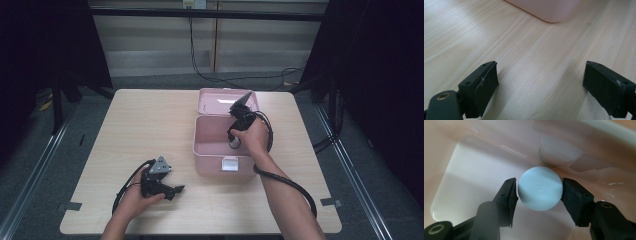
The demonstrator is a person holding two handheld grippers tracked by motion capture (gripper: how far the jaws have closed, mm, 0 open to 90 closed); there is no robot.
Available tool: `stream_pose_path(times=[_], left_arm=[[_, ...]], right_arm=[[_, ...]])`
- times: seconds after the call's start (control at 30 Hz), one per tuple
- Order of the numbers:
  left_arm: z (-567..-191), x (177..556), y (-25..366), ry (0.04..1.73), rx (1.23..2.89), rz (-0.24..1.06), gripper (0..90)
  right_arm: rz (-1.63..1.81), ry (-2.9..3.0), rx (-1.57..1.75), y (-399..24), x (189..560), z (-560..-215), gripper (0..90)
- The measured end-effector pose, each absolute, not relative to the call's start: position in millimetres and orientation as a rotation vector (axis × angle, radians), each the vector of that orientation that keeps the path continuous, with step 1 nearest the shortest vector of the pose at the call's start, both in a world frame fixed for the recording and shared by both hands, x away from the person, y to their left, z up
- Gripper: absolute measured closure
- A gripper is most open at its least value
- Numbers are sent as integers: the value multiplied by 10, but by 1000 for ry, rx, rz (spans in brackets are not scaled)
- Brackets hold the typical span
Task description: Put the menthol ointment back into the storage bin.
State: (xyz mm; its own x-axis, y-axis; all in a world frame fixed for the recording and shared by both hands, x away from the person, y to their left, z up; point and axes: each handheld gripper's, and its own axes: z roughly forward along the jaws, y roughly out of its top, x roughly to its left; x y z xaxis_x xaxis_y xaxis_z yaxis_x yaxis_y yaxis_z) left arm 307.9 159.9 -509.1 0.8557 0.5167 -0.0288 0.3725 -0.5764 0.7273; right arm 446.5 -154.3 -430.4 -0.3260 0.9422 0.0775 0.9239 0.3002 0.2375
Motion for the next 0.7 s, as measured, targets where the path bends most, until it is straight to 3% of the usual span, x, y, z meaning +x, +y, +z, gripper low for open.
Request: stream_pose_path(times=[0.7], left_arm=[[-5091,3077,1598,640,2250,231,121]], right_arm=[[361,2507,1718,-1580,4369,-3953,309]])
